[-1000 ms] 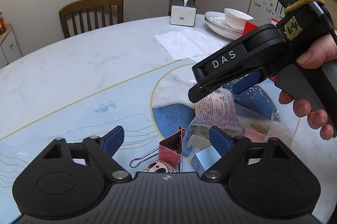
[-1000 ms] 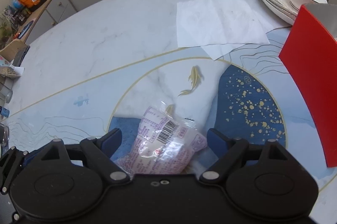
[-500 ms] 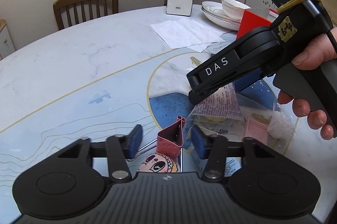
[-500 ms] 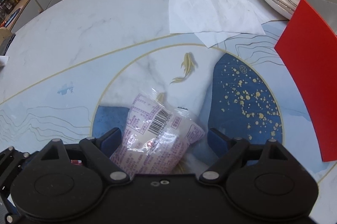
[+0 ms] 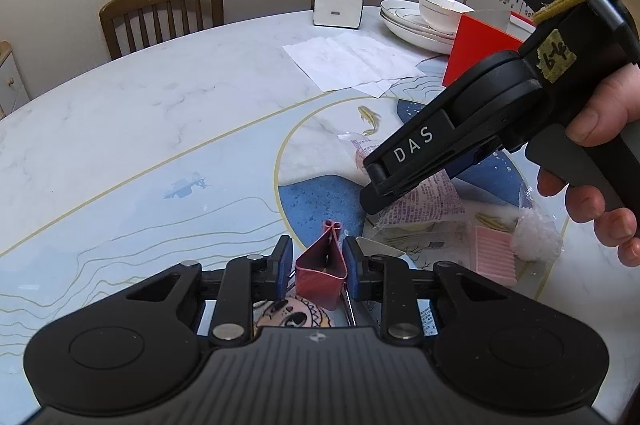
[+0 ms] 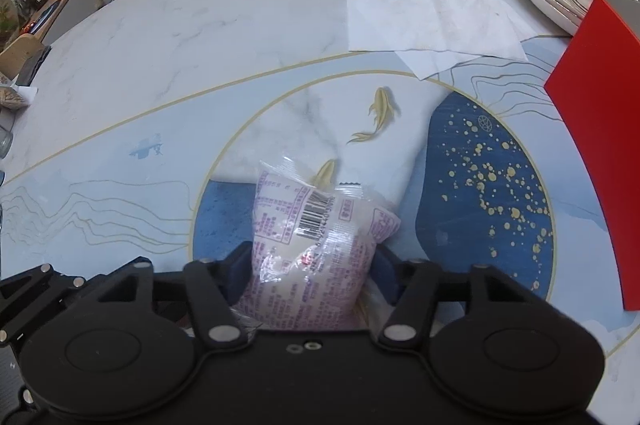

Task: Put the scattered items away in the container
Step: 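Grasp the red binder clip with the left tool while the right tool grasps the pink-printed bag, then carry the red binder clip and pink-printed bag with both tools into the box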

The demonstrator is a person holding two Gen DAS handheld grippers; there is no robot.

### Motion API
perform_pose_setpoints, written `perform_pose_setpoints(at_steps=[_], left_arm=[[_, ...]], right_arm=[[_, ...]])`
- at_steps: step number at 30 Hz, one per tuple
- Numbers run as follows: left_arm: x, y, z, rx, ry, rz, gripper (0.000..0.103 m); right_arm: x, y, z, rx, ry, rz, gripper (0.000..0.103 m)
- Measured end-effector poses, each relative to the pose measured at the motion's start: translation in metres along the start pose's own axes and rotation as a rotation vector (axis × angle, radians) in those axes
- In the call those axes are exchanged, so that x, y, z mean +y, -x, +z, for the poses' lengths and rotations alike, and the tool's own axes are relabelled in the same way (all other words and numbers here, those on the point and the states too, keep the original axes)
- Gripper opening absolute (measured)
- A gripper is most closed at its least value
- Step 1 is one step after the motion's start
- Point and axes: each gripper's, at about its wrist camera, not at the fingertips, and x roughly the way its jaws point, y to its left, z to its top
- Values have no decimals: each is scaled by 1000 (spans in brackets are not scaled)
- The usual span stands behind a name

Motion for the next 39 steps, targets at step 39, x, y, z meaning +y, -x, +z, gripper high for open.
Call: perform_pose_setpoints(at_steps=[39], left_arm=[[-16, 40, 26, -51, 195, 7, 23]], right_arm=[[-64, 103, -9, -116, 82, 159, 50]])
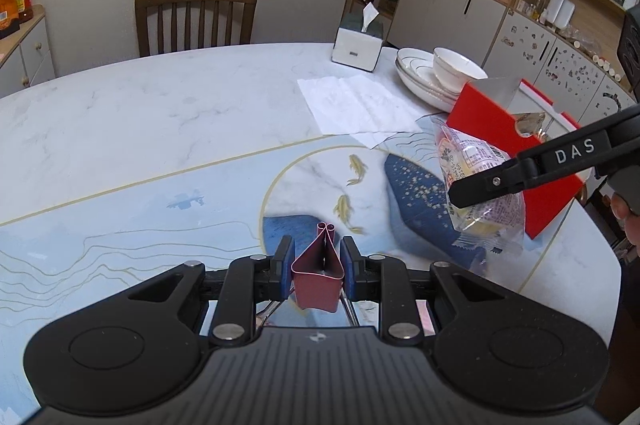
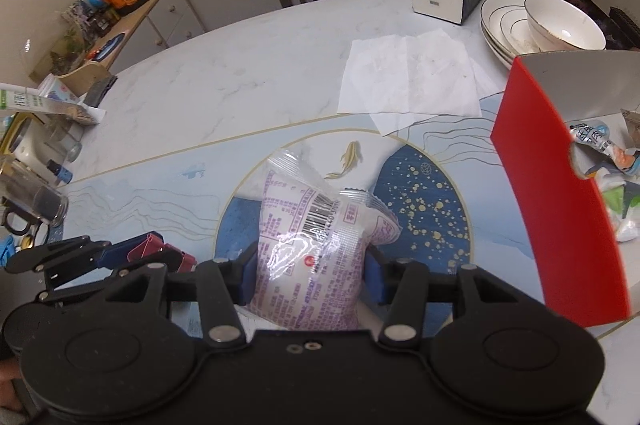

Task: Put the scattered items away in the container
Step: 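Carry the red binder clip and pink-printed bag with both tools into the box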

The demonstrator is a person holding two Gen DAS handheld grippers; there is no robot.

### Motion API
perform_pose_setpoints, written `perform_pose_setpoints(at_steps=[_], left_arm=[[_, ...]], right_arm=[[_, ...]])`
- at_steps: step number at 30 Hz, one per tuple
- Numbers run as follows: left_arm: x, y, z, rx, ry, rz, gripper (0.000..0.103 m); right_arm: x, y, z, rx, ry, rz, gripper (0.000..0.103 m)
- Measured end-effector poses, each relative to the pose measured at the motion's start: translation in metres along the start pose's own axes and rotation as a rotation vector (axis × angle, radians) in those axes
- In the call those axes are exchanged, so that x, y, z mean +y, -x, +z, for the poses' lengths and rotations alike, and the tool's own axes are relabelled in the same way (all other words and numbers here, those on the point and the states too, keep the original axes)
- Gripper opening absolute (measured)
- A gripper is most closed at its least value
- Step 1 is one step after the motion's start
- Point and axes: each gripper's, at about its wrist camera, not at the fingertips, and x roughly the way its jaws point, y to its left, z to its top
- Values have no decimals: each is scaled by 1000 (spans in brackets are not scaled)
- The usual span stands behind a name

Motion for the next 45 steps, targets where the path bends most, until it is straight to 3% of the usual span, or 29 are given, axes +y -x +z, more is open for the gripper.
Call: perform_pose_setpoints(at_steps=[20, 45], left_arm=[[-69, 16, 26, -43, 33, -36, 23], [-171, -22, 65, -37, -27, -71, 23]], right_arm=[[-63, 69, 1, -55, 79, 69, 50], [-198, 106, 18, -117, 6, 10, 50]])
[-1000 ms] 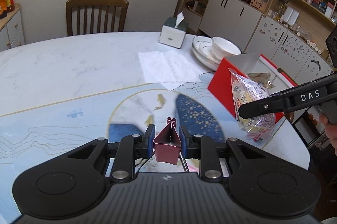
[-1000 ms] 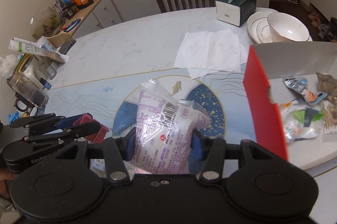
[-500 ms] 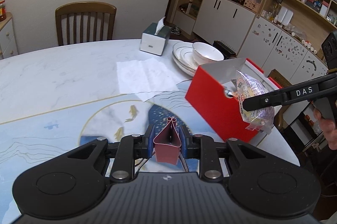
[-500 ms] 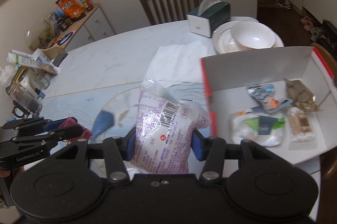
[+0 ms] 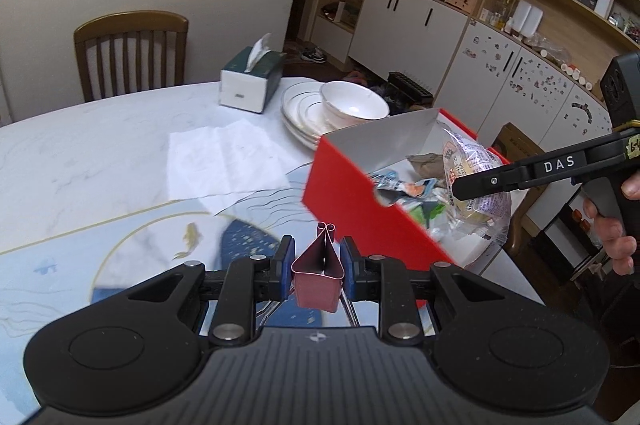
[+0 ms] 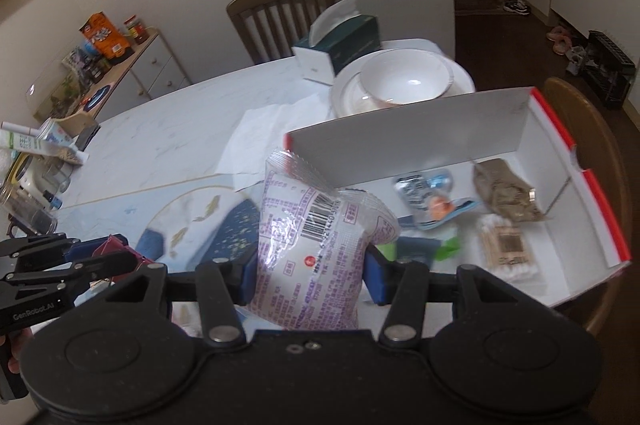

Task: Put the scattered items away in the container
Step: 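Carry the red binder clip and pink-printed bag with both tools into the box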

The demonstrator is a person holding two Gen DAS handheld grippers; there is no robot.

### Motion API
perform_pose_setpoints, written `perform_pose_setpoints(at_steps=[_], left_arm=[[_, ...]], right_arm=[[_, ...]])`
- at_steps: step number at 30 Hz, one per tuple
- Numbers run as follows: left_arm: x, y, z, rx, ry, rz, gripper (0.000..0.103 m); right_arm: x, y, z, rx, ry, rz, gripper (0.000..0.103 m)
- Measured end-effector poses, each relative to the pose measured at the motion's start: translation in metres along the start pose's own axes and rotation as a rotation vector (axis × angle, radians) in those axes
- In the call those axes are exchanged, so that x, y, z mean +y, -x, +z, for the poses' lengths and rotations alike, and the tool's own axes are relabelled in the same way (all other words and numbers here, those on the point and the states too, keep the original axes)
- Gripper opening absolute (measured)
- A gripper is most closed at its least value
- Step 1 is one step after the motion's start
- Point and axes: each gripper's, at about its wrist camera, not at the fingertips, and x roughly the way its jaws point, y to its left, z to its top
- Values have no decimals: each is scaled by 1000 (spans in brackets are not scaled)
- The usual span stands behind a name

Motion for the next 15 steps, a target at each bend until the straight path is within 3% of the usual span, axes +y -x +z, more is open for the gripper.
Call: perform_pose_setpoints(at_steps=[15], left_arm=[[-67, -45, 29, 18, -101, -70, 23]], right_arm=[[-76, 11, 4, -34, -51, -103, 50]])
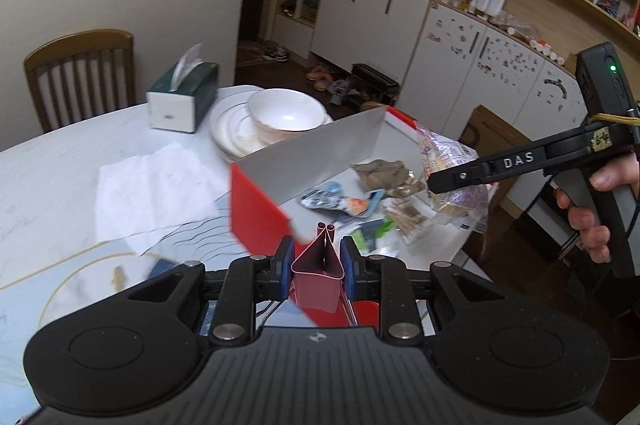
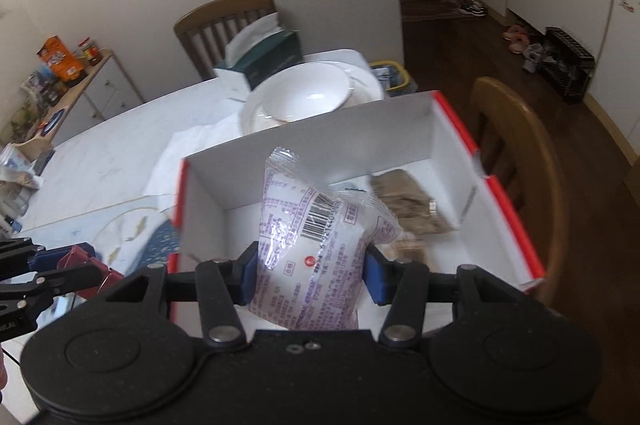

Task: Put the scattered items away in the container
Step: 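Carry the red binder clip and pink-printed bag with both tools into the box, then open both tools to drop the binder clip and printed bag in the box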

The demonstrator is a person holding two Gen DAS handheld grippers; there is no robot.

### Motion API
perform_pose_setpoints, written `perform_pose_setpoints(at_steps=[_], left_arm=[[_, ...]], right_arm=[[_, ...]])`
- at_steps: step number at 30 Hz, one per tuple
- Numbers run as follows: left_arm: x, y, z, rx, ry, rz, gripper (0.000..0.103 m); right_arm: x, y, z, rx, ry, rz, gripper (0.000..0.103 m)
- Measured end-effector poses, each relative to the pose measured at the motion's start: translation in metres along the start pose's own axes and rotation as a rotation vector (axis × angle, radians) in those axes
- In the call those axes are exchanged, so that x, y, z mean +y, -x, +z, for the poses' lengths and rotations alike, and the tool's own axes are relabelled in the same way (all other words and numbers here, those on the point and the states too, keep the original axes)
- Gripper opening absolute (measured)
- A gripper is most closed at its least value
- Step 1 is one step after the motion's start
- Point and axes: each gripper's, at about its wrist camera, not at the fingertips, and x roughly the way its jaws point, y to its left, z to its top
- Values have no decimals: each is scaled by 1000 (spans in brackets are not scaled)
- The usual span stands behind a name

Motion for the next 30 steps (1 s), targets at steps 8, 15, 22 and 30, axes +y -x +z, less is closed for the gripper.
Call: perform_pose_setpoints(at_steps=[8, 15, 22, 30], left_arm=[[-29, -30, 20, 10, -50, -29, 23], [-39, -68, 44, 23, -78, -9, 23], [-39, -107, 62, 61, -89, 28, 23], [-38, -150, 66, 133, -124, 76, 23]], right_arm=[[-20, -10, 2, 9, 13, -25, 50], [-15, -17, 13, 0, 92, -20, 50], [-6, -37, 15, 65, 239, 6, 50], [4, -54, -3, 118, 411, 1, 50]])
